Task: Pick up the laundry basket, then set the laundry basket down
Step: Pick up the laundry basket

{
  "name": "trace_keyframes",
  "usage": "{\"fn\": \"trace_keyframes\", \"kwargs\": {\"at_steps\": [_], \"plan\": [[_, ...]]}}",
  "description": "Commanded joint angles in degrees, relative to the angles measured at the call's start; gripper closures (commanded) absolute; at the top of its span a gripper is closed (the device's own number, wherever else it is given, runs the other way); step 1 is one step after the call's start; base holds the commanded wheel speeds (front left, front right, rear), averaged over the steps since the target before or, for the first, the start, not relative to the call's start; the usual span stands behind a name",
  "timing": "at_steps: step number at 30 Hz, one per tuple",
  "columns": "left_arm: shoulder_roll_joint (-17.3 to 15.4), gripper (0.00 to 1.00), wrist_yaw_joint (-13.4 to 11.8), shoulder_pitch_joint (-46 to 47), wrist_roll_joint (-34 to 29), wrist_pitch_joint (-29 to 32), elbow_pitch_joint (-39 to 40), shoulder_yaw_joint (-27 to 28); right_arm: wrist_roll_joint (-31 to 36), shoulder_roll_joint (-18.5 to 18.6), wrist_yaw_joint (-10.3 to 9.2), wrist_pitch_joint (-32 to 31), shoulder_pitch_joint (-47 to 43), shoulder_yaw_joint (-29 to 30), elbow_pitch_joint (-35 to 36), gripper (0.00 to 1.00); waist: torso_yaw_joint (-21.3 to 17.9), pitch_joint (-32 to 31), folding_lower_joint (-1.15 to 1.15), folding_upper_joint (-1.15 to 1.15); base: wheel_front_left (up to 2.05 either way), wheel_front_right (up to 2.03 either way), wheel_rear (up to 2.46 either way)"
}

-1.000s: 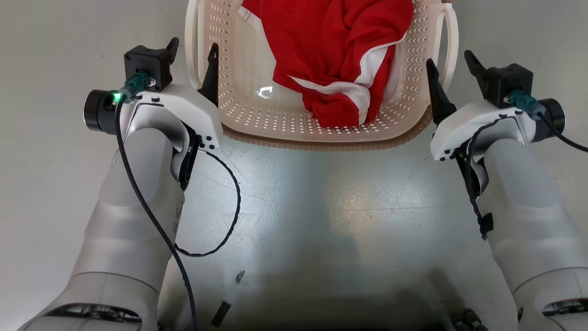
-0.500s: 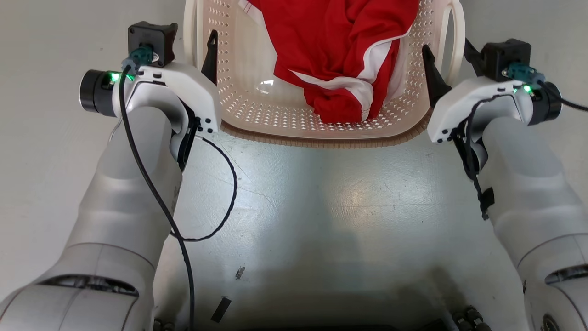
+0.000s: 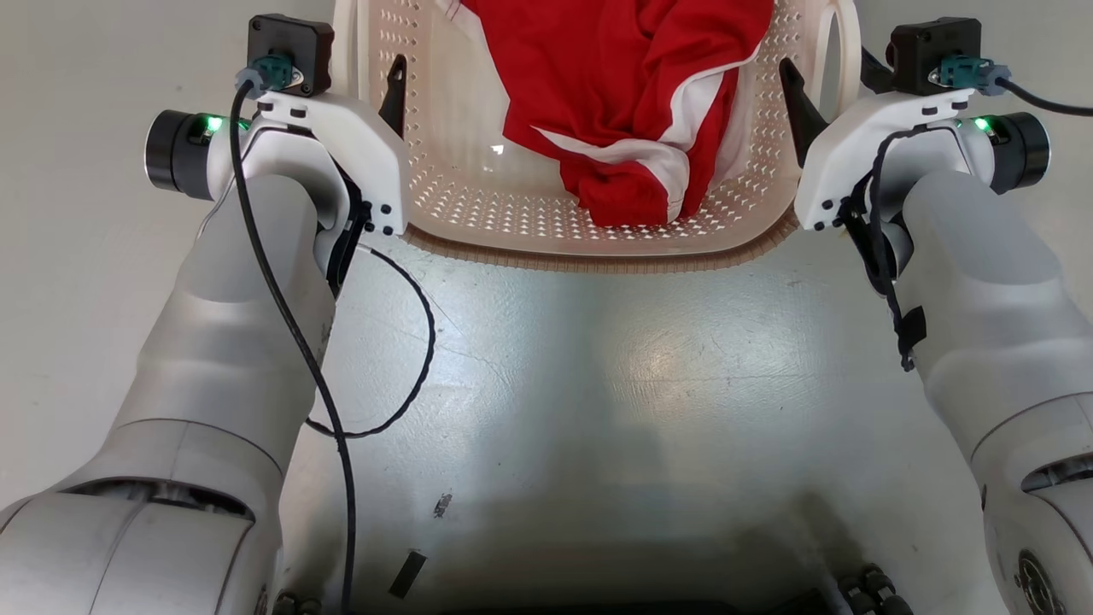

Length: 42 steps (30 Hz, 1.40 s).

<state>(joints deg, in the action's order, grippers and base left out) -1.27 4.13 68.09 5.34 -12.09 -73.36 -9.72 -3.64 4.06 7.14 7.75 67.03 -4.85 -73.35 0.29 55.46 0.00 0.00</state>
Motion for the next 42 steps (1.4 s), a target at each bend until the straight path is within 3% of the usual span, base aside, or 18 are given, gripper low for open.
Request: {"fn": "trace_keyframes", "kwargs": {"at_steps": [1,3,8,11,14,18,21,23,29,31,33,34,35,42], "plan": [[-1.64,0.0,0.16,-0.41,0.17,0.35,0.17,0.19,-0.71,-1.18,0.35,-0.86,-1.44,-0.96,-0.01,0.0,-0.01,0.14,0.0,0.0,0.0,0.0,0.0],[-1.64,0.0,-0.02,-0.11,0.16,0.66,0.0,-0.24,-1.14,-1.18,0.35,-1.56,-1.29,-1.31,-0.12,0.1,-0.05,0.21,0.0,0.0,0.0,0.0,0.0],[-1.62,0.0,-0.1,0.05,0.63,1.78,-0.29,-1.05,-2.79,-1.18,0.35,-2.91,-1.3,-2.59,-0.3,0.09,-0.15,0.14,0.0,0.0,0.0,0.0,0.0],[-1.62,0.0,-0.12,0.23,1.12,2.29,-0.37,-1.71,-3.89,-1.18,0.35,-3.16,-1.23,-3.76,-0.34,0.18,-0.11,0.12,0.0,0.0,0.0,0.0,0.0],[-1.62,0.0,-0.15,0.33,1.45,2.35,-0.41,-2.19,-4.65,-1.18,0.35,-3.15,-1.17,-4.53,-0.36,0.2,-0.1,0.09,0.0,0.0,0.0,0.0,0.0],[-1.62,0.0,-0.66,0.4,1.91,2.36,-0.46,-2.92,-5.99,-1.18,0.35,-3.24,-1.24,-5.93,-0.39,0.32,-0.2,0.04,0.0,0.0,0.0,0.0,0.0],[-1.62,0.0,-1.08,0.82,2.17,2.06,-0.49,-3.29,-6.63,-1.18,0.35,-3.21,-1.3,-6.71,-0.42,0.51,-0.3,0.02,0.0,0.0,0.0,0.0,0.0],[-1.61,0.05,-1.25,1.05,2.36,1.99,-0.51,-3.48,-7.03,-1.18,0.35,-3.24,-1.35,-7.16,-0.44,0.52,-0.35,-0.09,0.0,0.0,0.0,0.0,0.0],[-1.61,0.07,-1.54,1.38,2.8,2.1,-0.55,-4.06,-8.27,-1.18,0.35,-3.42,-1.58,-8.59,-0.48,0.51,-0.53,-0.64,0.0,0.0,0.0,0.0,0.0],[-1.62,0.15,-1.51,1.39,2.86,2.29,-0.56,-4.31,-8.84,-1.18,0.35,-3.47,-1.61,-9.19,-0.48,0.53,-0.69,-0.72,0.0,0.0,0.0,0.0,0.0],[-1.62,0.49,-1.54,1.29,2.94,2.75,-0.57,-4.52,-9.44,-1.18,0.35,-3.49,-1.59,-9.88,-0.44,0.59,-0.9,-0.72,0.0,0.0,0.0,0.0,0.0],[-1.65,0.57,-1.58,1.23,3.07,2.94,-0.57,-4.54,-9.72,-1.18,0.35,-3.48,-1.58,-10.24,-0.39,0.75,-1.01,-0.71,0.0,0.0,0.0,0.0,0.0],[-1.66,1.0,-1.56,1.17,3.21,3.16,-0.57,-4.55,-9.97,-1.18,0.35,-3.45,-1.59,-10.58,-0.36,0.97,-1.11,-0.69,0.0,0.0,0.0,0.0,0.0],[-1.64,1.0,-1.67,0.59,4.01,3.56,-0.58,-5.06,-11.1,-1.18,0.35,-3.13,-1.71,-12.06,-0.39,1.0,-1.42,-1.03,0.0,0.0,0.0,0.0,0.0]]}}
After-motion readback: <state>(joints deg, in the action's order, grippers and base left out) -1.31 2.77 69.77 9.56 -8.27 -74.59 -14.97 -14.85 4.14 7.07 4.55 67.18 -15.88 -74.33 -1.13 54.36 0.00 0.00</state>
